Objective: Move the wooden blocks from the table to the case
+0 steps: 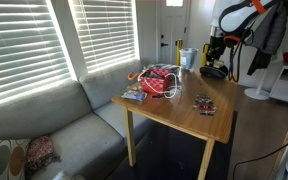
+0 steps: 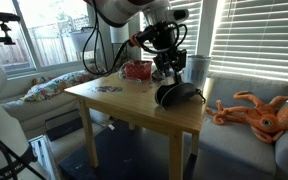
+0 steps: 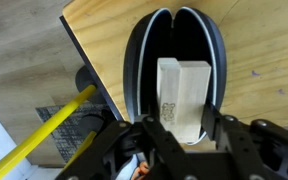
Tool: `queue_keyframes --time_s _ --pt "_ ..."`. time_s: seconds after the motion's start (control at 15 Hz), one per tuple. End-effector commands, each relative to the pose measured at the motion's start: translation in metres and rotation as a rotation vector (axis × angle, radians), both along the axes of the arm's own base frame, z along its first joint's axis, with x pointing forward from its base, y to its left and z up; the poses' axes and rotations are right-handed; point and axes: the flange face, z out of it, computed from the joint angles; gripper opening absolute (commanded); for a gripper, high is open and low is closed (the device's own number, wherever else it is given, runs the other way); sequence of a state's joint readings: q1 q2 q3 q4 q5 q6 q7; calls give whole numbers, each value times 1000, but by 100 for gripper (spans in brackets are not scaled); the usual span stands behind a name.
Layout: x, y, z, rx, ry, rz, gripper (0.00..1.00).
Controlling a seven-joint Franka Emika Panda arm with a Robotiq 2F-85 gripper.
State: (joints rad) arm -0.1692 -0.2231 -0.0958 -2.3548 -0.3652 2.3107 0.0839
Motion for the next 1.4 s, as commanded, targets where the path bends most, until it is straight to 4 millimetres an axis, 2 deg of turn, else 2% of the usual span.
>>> queue_keyframes --time_s 0.0,0.27,0.33,0.53,0.73,1.2,1.27,1.33 --pt "10 -3 2 -26 -19 8 70" --pt "9 3 16 -21 -47 33 96" --pt "6 9 21 -9 -43 50 99" --pt "0 27 36 -3 -30 108 100" --pt "-12 55 48 15 38 187 100" --pt "-47 113 87 20 83 358 100" --pt "-52 121 90 65 89 419 100" --pt "-34 112 83 18 87 345 100"
